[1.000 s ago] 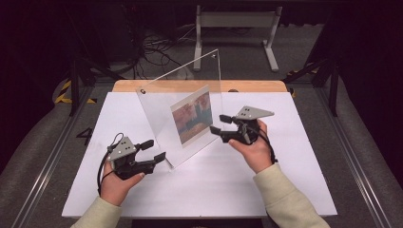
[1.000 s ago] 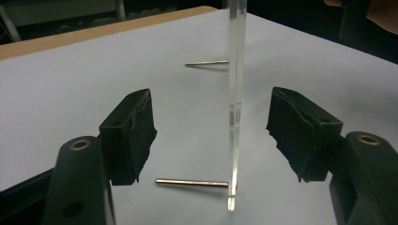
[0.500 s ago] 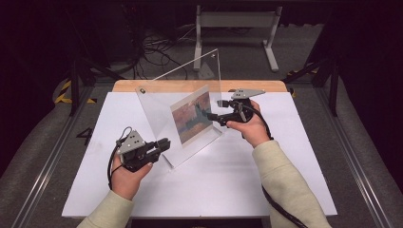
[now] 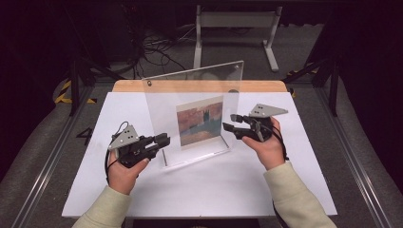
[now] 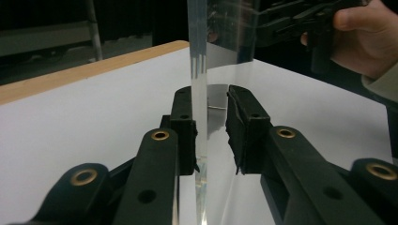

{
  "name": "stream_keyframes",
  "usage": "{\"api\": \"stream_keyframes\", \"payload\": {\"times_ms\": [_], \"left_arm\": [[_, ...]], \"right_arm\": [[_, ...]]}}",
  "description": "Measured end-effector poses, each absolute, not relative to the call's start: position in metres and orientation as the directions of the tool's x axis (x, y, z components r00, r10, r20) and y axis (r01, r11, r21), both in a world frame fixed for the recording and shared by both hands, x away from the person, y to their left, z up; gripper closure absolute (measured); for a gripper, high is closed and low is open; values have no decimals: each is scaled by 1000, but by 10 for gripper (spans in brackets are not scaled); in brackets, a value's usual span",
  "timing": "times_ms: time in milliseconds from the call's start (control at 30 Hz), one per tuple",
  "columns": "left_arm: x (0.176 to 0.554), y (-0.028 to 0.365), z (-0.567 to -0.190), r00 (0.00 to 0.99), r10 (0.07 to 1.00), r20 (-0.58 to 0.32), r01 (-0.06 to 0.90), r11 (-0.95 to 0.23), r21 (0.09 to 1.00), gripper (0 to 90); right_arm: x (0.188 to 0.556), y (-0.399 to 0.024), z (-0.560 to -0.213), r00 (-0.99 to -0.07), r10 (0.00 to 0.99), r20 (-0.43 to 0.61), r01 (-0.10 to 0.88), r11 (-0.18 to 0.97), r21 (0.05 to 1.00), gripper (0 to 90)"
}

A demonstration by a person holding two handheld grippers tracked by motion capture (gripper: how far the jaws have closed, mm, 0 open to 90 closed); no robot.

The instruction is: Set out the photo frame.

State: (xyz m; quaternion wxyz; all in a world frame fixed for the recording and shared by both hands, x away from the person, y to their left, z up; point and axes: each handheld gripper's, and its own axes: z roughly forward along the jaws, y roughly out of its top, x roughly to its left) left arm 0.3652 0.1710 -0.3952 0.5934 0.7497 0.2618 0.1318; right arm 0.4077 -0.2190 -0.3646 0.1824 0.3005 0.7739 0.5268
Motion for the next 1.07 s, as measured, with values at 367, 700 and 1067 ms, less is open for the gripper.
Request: {"api": "stream_keyframes", "payload": {"times_ms": [367, 700, 1067], "left_arm": [[378, 171, -411, 852, 496, -167, 272, -148, 951, 630], [378, 171, -413, 844, 510, -166, 271, -138, 953, 577], [360, 185, -403, 820, 562, -115, 289, -232, 929, 216]], "right_arm": [[357, -230, -378, -711, 699, 77, 305, 207, 930, 598], [352, -229, -384, -738, 667, 100, 288, 177, 941, 556], [348, -244, -382, -723, 687, 72, 282, 198, 939, 229]]}}
